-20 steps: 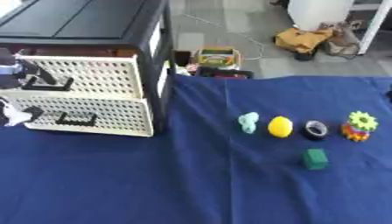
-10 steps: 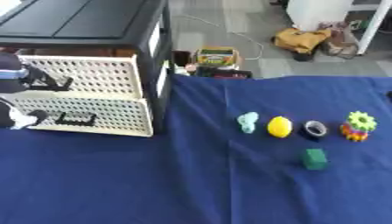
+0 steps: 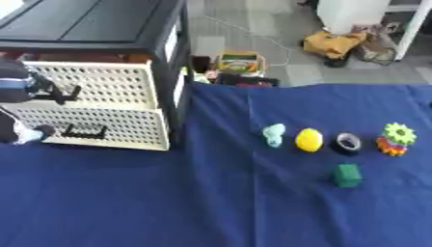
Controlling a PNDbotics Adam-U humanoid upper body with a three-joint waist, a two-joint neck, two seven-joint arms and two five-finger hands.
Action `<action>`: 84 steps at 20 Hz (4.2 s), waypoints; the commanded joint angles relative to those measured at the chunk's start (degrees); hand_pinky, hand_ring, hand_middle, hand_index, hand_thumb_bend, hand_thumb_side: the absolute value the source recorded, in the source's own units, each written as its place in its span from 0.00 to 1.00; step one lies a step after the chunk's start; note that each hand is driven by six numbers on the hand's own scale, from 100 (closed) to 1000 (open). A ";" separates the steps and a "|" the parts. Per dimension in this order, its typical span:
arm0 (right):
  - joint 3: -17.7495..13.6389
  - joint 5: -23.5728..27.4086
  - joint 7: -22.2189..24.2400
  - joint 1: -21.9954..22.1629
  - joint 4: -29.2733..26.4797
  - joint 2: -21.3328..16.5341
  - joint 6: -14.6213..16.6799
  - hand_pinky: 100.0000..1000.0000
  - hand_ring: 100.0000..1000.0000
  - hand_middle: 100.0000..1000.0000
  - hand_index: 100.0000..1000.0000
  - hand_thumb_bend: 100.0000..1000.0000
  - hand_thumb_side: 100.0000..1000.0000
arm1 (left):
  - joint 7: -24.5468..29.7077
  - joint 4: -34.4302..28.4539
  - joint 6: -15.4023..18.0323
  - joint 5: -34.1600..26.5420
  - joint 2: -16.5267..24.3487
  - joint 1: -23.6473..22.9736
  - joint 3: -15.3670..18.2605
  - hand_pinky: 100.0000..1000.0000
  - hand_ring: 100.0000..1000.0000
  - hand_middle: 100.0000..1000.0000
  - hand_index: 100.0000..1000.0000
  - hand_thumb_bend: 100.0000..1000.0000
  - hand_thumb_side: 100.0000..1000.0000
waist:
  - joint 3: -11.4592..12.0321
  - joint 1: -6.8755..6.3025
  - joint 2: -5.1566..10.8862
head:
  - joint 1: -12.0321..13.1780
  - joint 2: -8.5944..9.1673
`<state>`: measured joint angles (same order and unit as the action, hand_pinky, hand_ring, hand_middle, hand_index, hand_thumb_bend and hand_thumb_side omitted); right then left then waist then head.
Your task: Pick up objects from table and place into drawer.
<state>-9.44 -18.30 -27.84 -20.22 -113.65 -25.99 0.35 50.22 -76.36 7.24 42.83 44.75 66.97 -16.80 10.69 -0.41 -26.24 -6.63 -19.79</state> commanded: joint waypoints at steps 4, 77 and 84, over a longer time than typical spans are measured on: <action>-0.23 0.20 0.04 -0.68 -0.94 -0.77 0.17 0.54 0.54 0.50 0.71 0.00 0.90 | -0.27 -0.59 0.08 -0.27 1.29 0.36 0.57 0.00 0.00 0.00 0.84 0.13 0.31 | 0.11 -0.06 1.40 | 0.26 0.44; -0.63 0.44 -0.56 -1.70 -0.94 -0.53 0.36 0.55 0.55 0.50 0.71 0.00 0.90 | -3.96 -24.98 -9.58 -11.98 15.51 -17.72 2.54 0.00 0.00 0.00 0.80 0.07 0.30 | 0.15 0.57 1.59 | 1.32 1.29; -0.65 0.47 -0.63 -1.78 -0.94 -0.47 0.35 0.55 0.55 0.50 0.71 0.00 0.90 | -3.77 -25.60 -9.53 -11.75 16.04 -18.65 2.69 0.00 0.00 0.00 0.79 0.08 0.30 | 0.24 0.72 1.51 | 1.43 1.31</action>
<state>-9.53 -18.05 -28.32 -21.41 -113.65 -25.61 0.61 46.31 -101.22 -2.27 31.01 58.08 47.93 -15.12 10.79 0.40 -25.87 -5.37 -19.46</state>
